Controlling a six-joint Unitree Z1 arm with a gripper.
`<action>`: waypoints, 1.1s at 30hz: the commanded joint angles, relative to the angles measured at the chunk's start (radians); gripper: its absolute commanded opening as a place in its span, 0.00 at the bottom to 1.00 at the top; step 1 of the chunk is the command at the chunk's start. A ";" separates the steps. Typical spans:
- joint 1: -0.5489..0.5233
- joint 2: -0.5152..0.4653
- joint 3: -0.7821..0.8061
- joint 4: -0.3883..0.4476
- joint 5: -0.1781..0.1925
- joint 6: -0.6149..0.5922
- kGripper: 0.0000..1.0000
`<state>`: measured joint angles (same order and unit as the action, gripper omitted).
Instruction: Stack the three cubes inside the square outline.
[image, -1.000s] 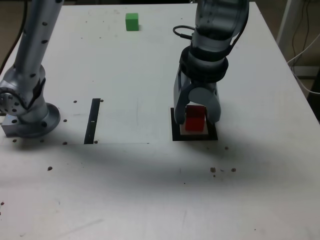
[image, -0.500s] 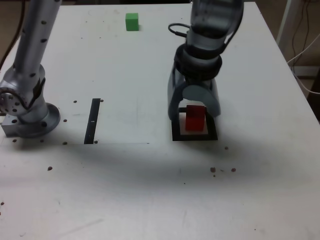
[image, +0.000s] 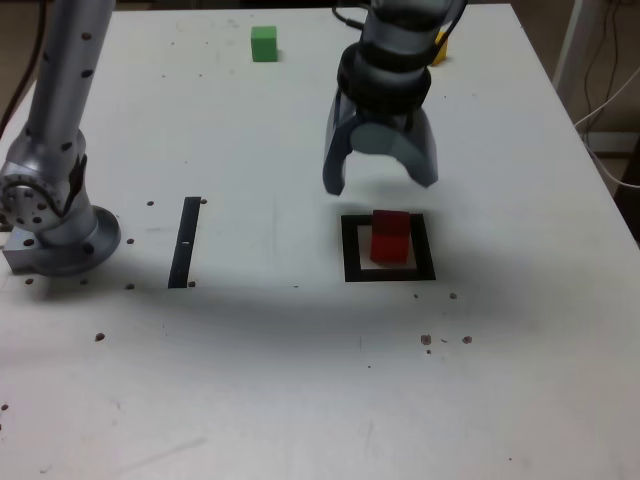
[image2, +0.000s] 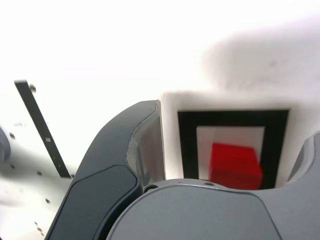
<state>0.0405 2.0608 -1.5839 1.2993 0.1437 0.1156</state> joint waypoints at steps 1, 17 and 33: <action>0.026 0.006 -0.017 0.007 0.006 0.026 1.00; 0.246 0.095 -0.237 0.091 0.000 0.228 1.00; 0.419 0.225 -0.489 0.150 -0.002 0.367 1.00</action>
<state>0.4507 2.2728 -2.0560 1.4442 0.1422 0.4765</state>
